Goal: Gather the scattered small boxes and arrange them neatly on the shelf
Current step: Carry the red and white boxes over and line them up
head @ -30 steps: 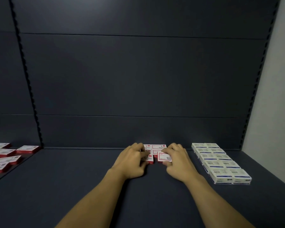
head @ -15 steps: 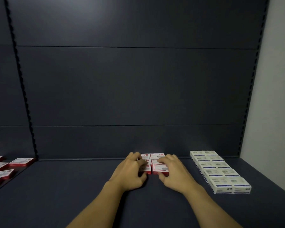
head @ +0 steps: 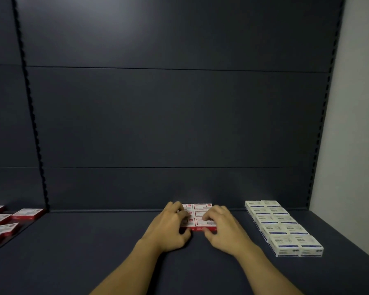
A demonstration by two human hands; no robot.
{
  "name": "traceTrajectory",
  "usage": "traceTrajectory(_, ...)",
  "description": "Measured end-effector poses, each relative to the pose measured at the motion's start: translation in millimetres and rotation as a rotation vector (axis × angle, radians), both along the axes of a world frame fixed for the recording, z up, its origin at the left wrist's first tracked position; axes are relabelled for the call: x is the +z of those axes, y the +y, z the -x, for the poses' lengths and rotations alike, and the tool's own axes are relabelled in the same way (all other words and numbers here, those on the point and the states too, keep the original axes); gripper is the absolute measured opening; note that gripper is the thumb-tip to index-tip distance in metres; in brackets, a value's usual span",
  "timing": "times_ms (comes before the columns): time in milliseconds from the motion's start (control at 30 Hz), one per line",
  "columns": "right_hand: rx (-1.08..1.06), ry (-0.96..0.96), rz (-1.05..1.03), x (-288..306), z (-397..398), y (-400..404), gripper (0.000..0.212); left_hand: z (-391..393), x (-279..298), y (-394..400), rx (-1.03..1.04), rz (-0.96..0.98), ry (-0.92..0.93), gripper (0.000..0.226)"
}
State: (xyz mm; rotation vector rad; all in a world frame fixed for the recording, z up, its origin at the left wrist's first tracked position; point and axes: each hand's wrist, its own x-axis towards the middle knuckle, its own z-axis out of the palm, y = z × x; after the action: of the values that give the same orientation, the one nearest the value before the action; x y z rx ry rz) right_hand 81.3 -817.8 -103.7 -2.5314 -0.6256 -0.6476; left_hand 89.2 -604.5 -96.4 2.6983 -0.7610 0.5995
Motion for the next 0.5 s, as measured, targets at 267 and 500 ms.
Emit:
traceTrajectory(267, -0.131, -0.024, 0.173, 15, 15, 3, 0.060, 19, 9, 15, 0.121, -0.030, -0.004, 0.061)
traceTrajectory(500, -0.061, -0.014, 0.306, 53, 18, 19, 0.052, 51, 30, 77, 0.353, -0.165, 0.015, 0.045)
